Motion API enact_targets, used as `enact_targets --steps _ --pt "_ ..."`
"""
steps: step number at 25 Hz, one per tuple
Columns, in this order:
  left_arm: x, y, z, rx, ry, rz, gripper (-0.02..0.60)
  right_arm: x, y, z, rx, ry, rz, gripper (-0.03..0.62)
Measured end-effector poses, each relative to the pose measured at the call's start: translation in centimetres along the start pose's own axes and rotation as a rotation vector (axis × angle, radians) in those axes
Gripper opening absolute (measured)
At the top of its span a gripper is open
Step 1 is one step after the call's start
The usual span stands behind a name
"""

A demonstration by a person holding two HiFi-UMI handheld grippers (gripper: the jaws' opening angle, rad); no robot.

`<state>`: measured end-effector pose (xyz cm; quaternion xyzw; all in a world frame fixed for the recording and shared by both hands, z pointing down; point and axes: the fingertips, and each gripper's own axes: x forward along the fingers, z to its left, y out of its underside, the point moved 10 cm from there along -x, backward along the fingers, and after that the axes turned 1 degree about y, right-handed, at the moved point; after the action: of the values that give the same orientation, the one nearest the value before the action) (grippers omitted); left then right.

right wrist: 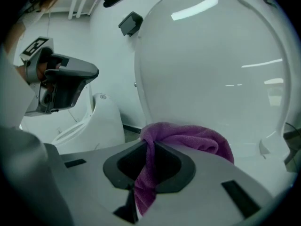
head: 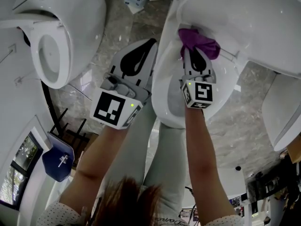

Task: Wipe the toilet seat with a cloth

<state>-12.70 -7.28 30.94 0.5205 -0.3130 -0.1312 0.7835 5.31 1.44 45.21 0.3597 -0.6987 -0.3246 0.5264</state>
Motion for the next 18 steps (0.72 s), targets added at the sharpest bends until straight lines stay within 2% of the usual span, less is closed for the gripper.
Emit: enact_targets --steps 3,9,18 --pt "0.2 0.0 -0.5 0.003 0.009 0.004 0.004 0.2 -0.1 0.1 -0.088 -0.01 0.014 0.055" --pt "0.7 0.2 -1.3 0.01 0.026 0.009 0.004 0.1 -0.1 -0.2 -0.192 -0.042 0.039 0.051" --pt "1.3 0.0 -2.2 0.017 0.042 0.019 0.003 -1.3 0.1 -2.5 -0.219 0.005 0.042 0.051"
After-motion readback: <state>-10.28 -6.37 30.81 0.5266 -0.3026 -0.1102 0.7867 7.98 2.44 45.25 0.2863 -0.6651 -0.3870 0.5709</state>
